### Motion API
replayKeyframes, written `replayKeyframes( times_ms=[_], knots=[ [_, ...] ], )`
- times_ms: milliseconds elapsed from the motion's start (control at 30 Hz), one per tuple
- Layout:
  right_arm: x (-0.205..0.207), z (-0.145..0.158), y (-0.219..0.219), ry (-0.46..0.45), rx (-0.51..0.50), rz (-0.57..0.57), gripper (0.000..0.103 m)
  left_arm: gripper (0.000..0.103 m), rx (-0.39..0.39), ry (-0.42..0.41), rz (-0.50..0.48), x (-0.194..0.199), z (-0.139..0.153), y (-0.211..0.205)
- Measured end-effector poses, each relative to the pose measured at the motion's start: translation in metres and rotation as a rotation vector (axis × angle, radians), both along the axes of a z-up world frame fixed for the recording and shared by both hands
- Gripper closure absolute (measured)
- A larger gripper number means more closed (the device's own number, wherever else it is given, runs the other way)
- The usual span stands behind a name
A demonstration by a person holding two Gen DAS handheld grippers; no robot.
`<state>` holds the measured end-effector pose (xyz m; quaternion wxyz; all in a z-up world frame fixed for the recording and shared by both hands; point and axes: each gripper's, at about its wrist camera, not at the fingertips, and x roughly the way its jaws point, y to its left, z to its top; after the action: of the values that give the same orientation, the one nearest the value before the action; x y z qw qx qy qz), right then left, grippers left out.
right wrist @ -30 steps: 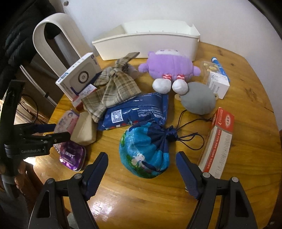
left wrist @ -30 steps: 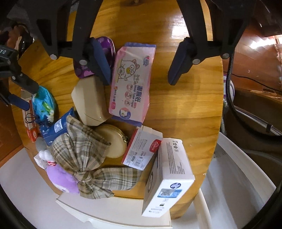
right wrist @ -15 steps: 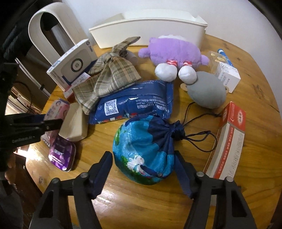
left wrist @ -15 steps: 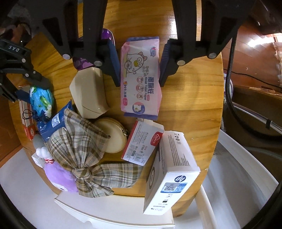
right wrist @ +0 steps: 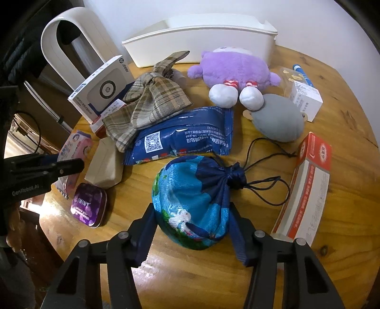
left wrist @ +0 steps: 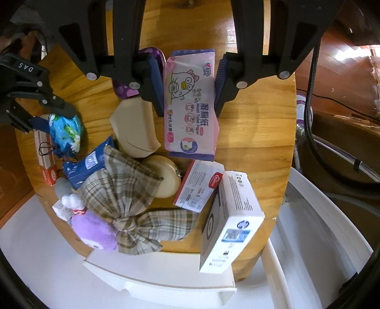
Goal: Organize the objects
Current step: 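Grasp the pink wet-wipe pack with the left gripper while the right gripper grasps the blue pouch, then carry the wipe pack and blue pouch up over the white tray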
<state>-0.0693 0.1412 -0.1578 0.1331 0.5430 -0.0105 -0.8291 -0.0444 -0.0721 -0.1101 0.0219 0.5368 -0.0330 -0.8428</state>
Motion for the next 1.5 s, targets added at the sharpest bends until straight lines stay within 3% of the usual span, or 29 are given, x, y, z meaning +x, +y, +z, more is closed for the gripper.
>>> replayKeyframes(
  times_ms=[400,833,1233,1500],
  knots=[
    [0.027,0.04,0.012,0.095,-0.057,-0.018,0.046,0.062,0.032,0.058,-0.044,-0.001,0.025,0.001],
    [0.04,0.093,0.013,0.226,-0.098,-0.018,0.046,0.062,0.06,0.172,-0.177,0.005,0.099,0.054],
    [0.022,0.174,0.024,0.387,-0.127,-0.026,0.046,0.062,-0.025,0.316,-0.294,-0.018,0.179,0.091],
    [-0.012,0.231,0.031,0.495,-0.125,-0.034,0.046,0.062,-0.076,0.41,-0.314,-0.049,0.227,0.102]
  ],
)
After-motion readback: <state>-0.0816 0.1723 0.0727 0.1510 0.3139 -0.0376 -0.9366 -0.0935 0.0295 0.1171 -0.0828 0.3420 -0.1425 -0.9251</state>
